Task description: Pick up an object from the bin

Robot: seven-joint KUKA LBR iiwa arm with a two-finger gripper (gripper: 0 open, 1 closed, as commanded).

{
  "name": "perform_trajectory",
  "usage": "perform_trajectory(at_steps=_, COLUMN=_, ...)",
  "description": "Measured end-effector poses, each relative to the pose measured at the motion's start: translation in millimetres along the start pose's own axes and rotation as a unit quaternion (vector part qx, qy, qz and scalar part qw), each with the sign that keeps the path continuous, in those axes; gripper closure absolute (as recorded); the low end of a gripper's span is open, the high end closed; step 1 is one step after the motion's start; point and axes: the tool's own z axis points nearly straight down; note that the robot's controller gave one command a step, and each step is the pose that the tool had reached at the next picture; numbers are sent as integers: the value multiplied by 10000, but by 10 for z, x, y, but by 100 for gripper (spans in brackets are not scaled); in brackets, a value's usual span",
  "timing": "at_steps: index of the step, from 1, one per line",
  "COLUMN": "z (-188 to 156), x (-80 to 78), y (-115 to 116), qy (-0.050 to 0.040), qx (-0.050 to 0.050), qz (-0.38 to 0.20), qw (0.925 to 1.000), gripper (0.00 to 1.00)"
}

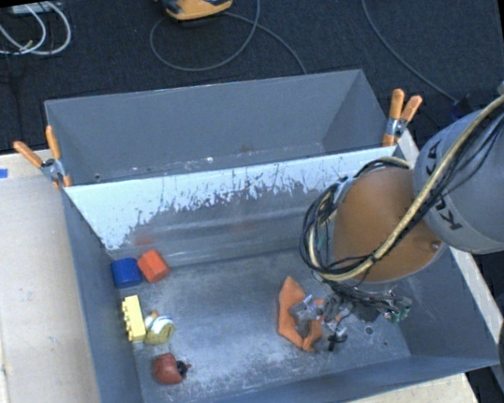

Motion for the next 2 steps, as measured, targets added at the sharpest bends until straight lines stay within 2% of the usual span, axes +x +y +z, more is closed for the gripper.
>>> perform_trajectory(at_steps=1, z=-869, x=93, y=-31, qy=2, qx=-7, qz=-46, qw=10000, gripper=100)
perform_trajectory(at_steps=2, z=-869, x=93, y=-31, qy=2, qx=-7, qz=-41, qw=10000, gripper=100)
